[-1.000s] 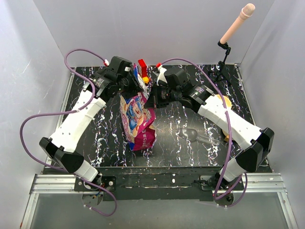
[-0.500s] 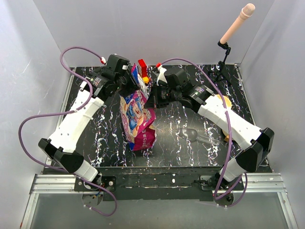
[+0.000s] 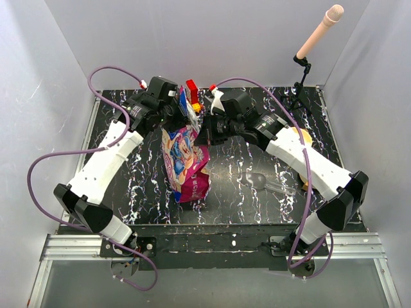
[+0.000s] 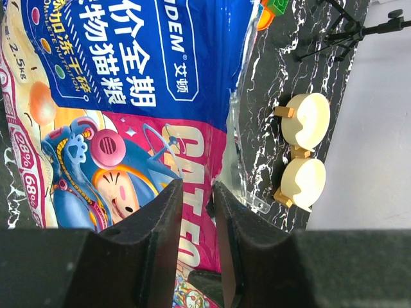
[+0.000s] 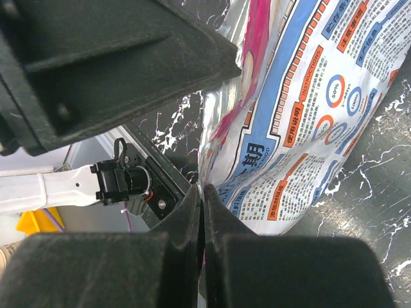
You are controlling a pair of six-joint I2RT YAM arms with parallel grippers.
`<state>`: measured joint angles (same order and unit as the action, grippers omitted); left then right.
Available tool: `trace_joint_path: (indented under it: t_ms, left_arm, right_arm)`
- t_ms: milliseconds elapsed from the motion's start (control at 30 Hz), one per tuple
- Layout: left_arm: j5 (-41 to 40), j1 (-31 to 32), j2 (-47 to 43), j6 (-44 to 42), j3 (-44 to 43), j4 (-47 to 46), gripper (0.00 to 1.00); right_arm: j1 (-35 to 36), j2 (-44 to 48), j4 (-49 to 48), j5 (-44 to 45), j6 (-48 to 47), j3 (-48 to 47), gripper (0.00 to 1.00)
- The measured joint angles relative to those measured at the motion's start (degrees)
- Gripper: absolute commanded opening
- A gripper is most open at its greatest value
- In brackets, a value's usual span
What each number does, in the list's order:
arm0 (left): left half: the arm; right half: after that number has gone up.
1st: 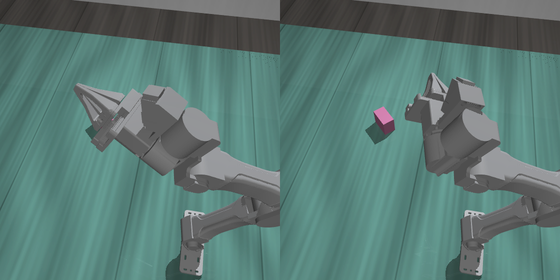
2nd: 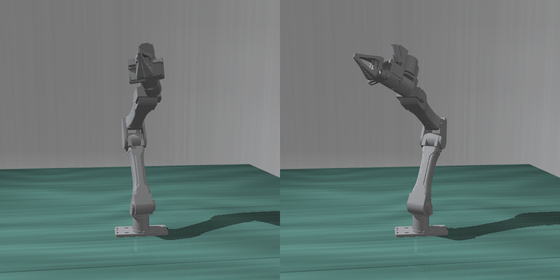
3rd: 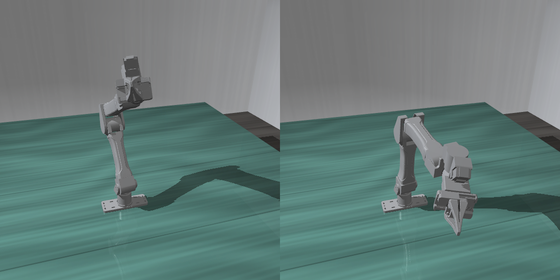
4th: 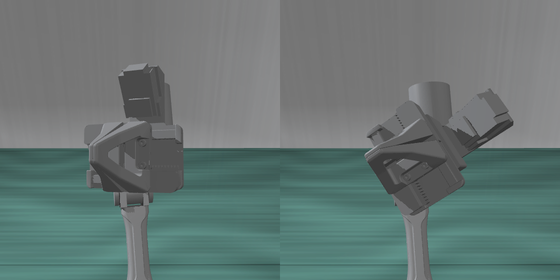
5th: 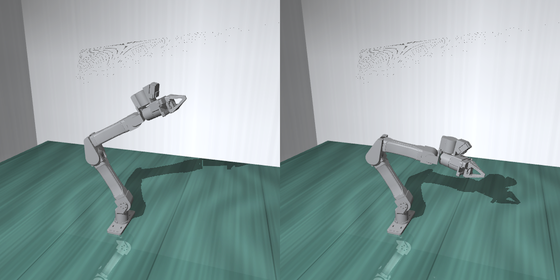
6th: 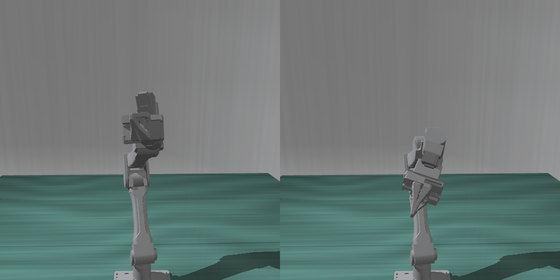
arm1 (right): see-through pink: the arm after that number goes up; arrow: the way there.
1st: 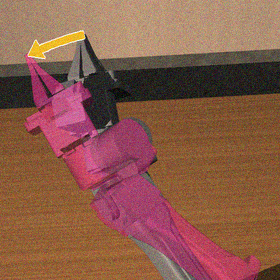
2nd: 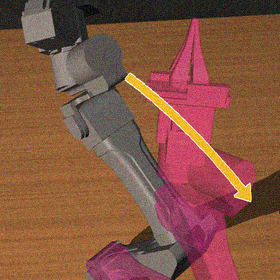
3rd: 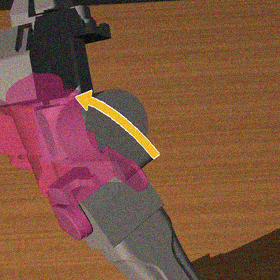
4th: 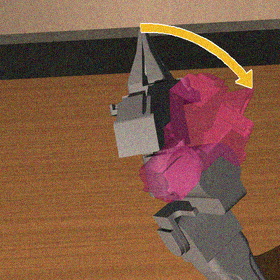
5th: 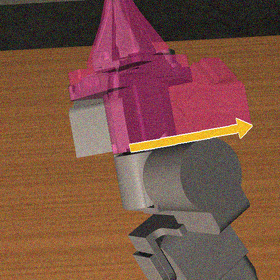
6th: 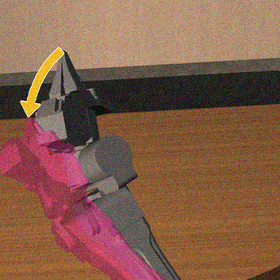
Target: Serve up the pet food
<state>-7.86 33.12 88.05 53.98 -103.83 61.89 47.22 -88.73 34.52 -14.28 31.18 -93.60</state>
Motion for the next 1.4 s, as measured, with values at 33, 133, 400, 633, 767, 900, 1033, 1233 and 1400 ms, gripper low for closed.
trace_joint_path:
  t_ms: [33, 133, 400, 633, 767, 900, 1033, 1233, 1400]
  left_arm:
    - [0.02, 0.00, 0.00, 0.00, 0.42, -0.28, 0.28]
    - [0.26, 0.00, 0.00, -0.02, 1.70, -1.38, 0.29]
    - [0.35, -0.09, -0.02, -2.64, 4.15, -4.66, 0.34]
    - [0.87, -0.26, -3.21, -3.26, 11.13, -9.94, 0.00]
    - [0.46, -0.28, -4.31, -5.42, 11.04, -10.80, 0.00]
    - [0.42, -0.39, -5.99, -7.02, 12.59, -12.50, 0.00]
    - [0.42, -0.74, -11.85, -7.06, 19.78, -18.05, 0.00]
    - [1.20, -1.14, -14.91, -7.02, 22.88, -20.72, 0.00]
    - [1.44, -1.14, -14.86, -7.10, 22.88, -20.72, 0.00]
  right_arm:
    - [0.00, -0.17, 0.22, 0.00, -0.02, -0.31, 0.01]
    - [0.11, -0.81, 1.09, -0.04, -0.09, -1.29, 0.01]
    - [0.79, -2.80, 3.30, 0.09, -0.48, -4.28, 0.01]
    - [2.62, -4.55, 4.94, 1.70, -1.92, -6.93, 0.01]
    - [3.17, -5.18, 7.06, 2.67, -2.91, -8.85, 0.22]
    - [3.34, -6.38, 12.68, 3.76, -2.51, -14.29, 0.62]
    - [2.16, -6.21, 16.26, 5.16, -0.79, -19.93, 0.66]
    - [-2.71, -9.11, 19.28, 6.84, 2.05, -27.06, 0.55]
    - [-2.73, -14.64, 19.52, 6.64, 3.30, -31.80, 0.52]
